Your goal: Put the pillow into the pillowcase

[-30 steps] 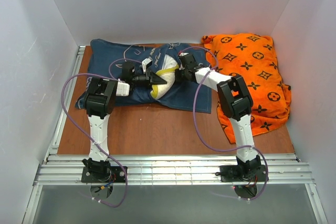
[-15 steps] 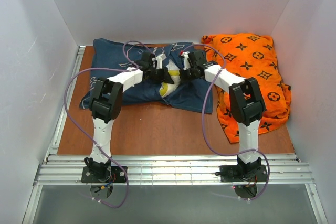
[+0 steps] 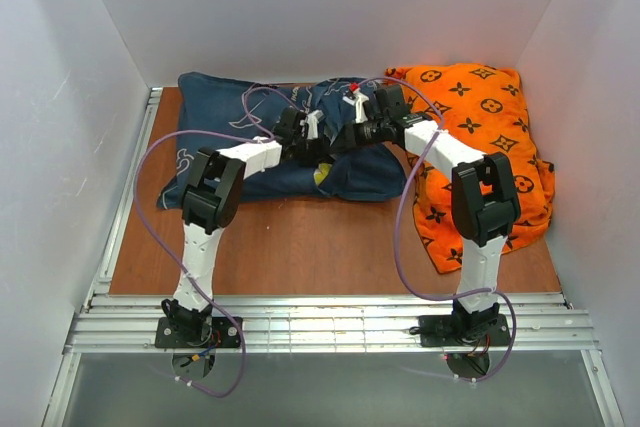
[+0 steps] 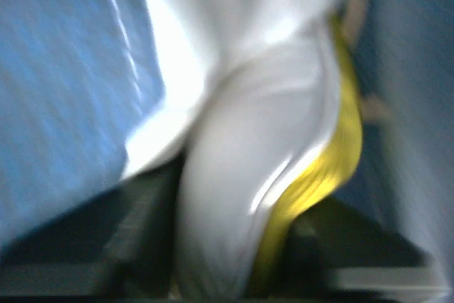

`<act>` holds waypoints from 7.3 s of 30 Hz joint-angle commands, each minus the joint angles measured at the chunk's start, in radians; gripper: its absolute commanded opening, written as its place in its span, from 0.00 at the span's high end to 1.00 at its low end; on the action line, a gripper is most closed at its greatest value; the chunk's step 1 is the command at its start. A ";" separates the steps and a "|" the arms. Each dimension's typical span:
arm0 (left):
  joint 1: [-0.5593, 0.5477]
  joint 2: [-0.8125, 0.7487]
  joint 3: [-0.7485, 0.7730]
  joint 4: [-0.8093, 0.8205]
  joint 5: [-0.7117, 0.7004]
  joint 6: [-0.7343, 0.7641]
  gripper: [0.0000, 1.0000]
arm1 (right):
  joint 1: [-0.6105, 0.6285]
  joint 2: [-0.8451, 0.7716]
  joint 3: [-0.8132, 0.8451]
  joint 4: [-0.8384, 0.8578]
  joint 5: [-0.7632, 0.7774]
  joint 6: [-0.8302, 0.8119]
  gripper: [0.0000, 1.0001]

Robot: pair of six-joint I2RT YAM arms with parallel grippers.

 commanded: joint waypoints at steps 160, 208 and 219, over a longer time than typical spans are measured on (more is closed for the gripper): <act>0.052 -0.244 -0.355 0.281 0.187 -0.172 0.49 | 0.025 -0.037 -0.325 -0.026 0.246 -0.136 0.73; 0.107 -0.491 -0.188 -0.356 -0.320 0.511 0.56 | 0.080 -0.043 -0.084 0.007 -0.013 -0.043 0.53; 0.029 -0.344 -0.099 -0.328 -0.304 0.498 0.92 | 0.101 0.095 -0.122 0.043 0.088 -0.061 0.54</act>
